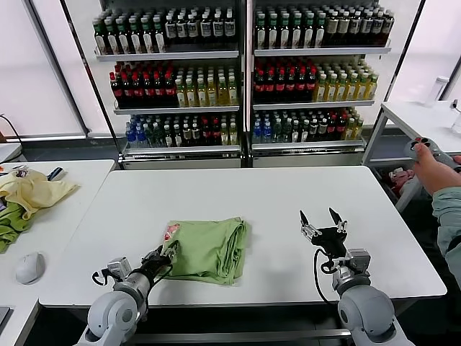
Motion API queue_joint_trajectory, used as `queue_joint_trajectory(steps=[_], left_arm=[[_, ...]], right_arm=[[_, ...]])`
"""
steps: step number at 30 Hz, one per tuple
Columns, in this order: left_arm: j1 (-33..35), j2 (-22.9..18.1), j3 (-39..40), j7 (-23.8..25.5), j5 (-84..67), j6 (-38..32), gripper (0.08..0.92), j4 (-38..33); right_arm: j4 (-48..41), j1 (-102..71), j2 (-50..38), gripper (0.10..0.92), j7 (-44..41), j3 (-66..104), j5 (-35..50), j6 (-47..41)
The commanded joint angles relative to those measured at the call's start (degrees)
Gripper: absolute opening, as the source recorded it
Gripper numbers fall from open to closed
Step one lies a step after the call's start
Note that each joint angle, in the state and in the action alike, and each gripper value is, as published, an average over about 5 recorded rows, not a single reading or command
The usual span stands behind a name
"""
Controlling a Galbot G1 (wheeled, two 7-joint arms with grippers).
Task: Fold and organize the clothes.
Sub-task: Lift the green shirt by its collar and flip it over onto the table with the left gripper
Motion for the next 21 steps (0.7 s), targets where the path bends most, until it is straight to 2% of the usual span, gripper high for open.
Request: queue_joint_trajectory(steps=[1, 5, 8, 12, 15, 21], left_arm=[[-0.54, -1.17, -4.87, 0.07, -14.81, -0.66, 0.307, 1.26], [-0.58, -1.84, -6.61, 0.09, -18.5, -0.34, 0.187, 1.14], [-0.64, -2.2, -8.16, 0.01, -21.65, -0.09, 0.128, 0.66], [-0.44, -1.9, -11.86, -0.49, -25.92, 0.44, 0.118, -0.53], [0.18, -0.17, -16.56, -1.14, -28.45, 0.98, 0.118, -1.81], [1.5, 7.43, -28.96, -1.52, -28.26, 1.82, 0.118, -3.69]], right_arm=[[-0.36, 0.12, 0.09, 0.823, -0.02, -0.05, 0.09, 0.02], [-0.62, 0.27, 0.32, 0.823, -0.05, -0.28, 0.12, 0.02], [-0.66, 0.36, 0.41, 0.823, -0.06, -0.44, 0.12, 0.01], [-0.59, 0.47, 0.34, 0.823, -0.06, -0.51, 0.22, 0.0], [-0.56, 0.66, 0.23, 0.823, -0.06, -0.55, 0.4, 0.0], [-0.57, 1.2, 0.35, 0.823, -0.08, -0.65, 0.79, 0.08]])
